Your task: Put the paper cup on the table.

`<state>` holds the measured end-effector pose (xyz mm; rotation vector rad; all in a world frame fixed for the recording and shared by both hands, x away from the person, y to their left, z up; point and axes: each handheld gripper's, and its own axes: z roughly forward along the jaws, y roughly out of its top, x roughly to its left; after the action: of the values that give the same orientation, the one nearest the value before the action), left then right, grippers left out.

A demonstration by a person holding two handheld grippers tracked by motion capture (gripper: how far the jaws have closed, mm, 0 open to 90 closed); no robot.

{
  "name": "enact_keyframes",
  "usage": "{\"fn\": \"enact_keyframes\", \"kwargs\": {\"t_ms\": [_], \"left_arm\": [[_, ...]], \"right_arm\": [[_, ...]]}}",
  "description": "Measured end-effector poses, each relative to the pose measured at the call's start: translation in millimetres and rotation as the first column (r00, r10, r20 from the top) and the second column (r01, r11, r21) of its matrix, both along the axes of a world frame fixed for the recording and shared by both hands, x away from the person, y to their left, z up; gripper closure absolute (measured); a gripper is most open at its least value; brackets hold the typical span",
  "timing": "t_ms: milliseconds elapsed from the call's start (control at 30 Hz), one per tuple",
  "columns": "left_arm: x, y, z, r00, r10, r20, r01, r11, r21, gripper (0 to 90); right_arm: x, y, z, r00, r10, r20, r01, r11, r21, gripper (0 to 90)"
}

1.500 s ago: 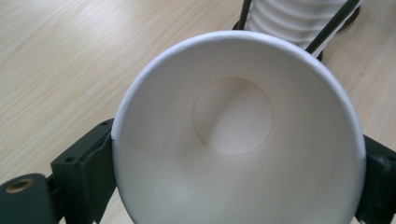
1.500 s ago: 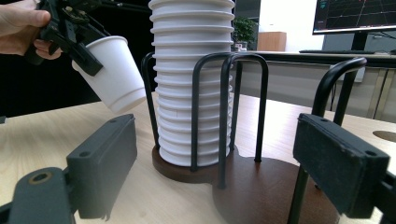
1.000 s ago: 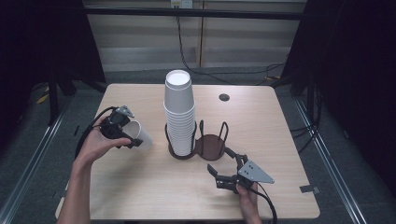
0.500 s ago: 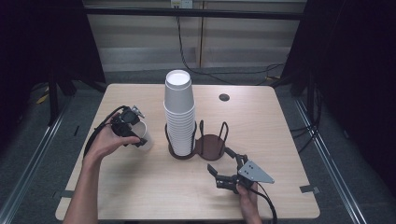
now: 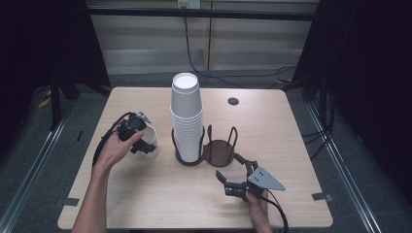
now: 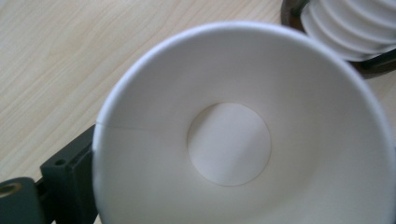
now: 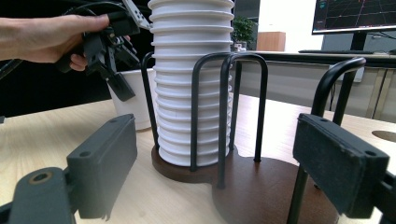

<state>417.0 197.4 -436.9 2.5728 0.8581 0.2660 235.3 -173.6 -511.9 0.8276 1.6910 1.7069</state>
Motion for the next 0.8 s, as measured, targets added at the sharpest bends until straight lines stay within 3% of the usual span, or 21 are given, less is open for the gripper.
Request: {"fn": "enact_keyframes", "kwargs": {"t_ms": [233, 500, 633, 700, 767, 800], "left_arm": [[-0.3, 2.4, -10.6, 0.9999, -0.011, -0.010, 0.011, 0.9998, -0.018, 8.6], [-5.1, 13.0, -17.1, 0.9998, -0.019, 0.009, 0.020, 0.9984, -0.053, 8.7], [-8.3, 20.7, -19.5, 0.9998, -0.010, 0.017, 0.011, 0.9977, -0.067, 16.5], [-12.5, 23.3, -18.3, 0.9998, -0.010, 0.019, 0.011, 0.9986, -0.052, 16.2], [-14.9, 26.2, -17.0, 0.9991, -0.011, 0.041, 0.013, 0.9982, -0.058, 16.2], [-15.4, 28.1, -17.5, 0.9995, -0.003, 0.033, 0.006, 0.9974, -0.072, 16.2]], "right_arm": [[0.0, 0.0, 0.0, 1.0000, 0.000, 0.000, 0.000, 1.0000, 0.000, 13.2], [0.0, 0.0, 0.0, 1.0000, -0.001, 0.000, 0.001, 1.0000, 0.000, 13.2], [0.0, 0.0, 0.0, 1.0000, -0.001, 0.000, 0.001, 1.0000, 0.000, 13.2], [0.0, 0.0, 0.0, 1.0000, -0.001, -0.001, 0.001, 1.0000, 0.000, 13.2], [0.1, 0.0, 0.0, 1.0000, -0.001, -0.002, 0.001, 1.0000, 0.001, 13.2], [0.1, -0.2, 0.0, 1.0000, -0.001, -0.002, 0.001, 1.0000, -0.001, 13.2]]}}
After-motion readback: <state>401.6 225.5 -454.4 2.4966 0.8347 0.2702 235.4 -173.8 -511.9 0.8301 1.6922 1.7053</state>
